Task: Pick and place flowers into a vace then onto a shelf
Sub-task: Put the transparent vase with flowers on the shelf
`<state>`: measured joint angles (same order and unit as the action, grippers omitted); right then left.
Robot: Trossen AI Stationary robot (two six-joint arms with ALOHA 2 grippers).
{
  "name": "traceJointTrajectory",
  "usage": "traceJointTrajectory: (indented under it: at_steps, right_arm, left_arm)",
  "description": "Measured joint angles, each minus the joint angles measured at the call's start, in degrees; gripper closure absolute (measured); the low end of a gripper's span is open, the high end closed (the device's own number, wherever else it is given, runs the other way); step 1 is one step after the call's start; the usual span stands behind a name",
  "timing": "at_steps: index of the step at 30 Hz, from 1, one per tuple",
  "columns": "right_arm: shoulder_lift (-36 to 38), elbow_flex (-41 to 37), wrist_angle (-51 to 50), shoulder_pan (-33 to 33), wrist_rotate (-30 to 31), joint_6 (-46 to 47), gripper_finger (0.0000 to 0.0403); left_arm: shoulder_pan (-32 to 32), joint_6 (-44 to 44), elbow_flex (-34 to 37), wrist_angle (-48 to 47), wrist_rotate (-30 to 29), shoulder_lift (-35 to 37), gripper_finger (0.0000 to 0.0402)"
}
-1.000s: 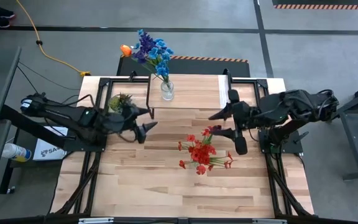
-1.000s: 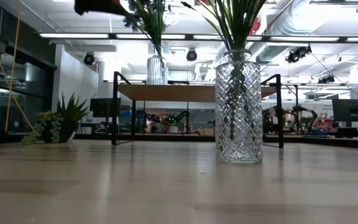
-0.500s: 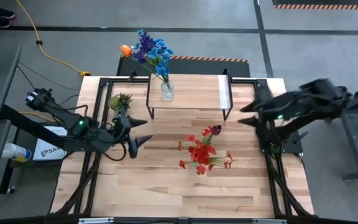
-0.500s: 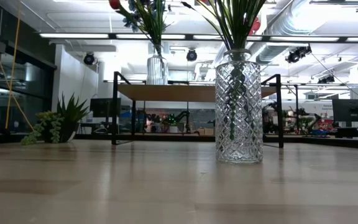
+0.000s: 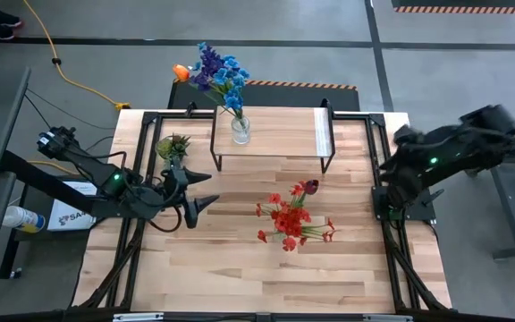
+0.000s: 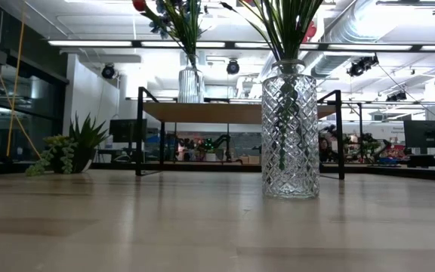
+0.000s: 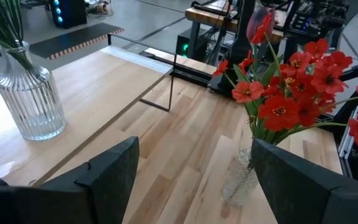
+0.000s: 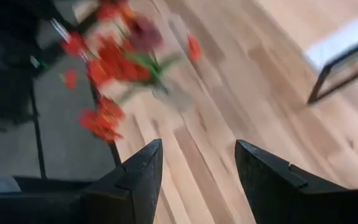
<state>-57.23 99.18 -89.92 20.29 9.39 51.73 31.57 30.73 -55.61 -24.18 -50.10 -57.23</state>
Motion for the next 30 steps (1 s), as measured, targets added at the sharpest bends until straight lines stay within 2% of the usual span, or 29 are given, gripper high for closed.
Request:
traceJointTrajectory:
  at_steps: [8, 11, 19, 25, 30]
  right_arm:
    - [4.1, -19.2, 0.0, 0.0, -8.6, 1.0, 0.0210]
    - [6.0, -27.0, 1.0, 0.0, -10.2, 1.0, 0.0210]
    - [12.3, -43.2, 14.4, 2.4, -9.6, 2.8, 0.0210]
    - [16.9, -52.4, 24.1, 6.9, -8.2, 8.7, 0.0210]
    - [18.2, -60.1, 35.5, 10.3, -4.6, 11.8, 0.0210]
  left_arm:
    - [0.0, 3.0, 0.0, -1.8, 0.0, 0.0, 0.0060]
    - [0.0, 4.3, 0.0, -2.7, 0.0, 0.0, 0.0060]
    - [0.0, 5.1, 0.0, -3.0, 0.1, 0.0, 0.0060]
    - [0.0, 5.2, 0.0, -3.0, 0.0, 0.0, 0.0060]
    - [0.0, 5.2, 0.0, -3.0, -0.5, 0.0, 0.0060]
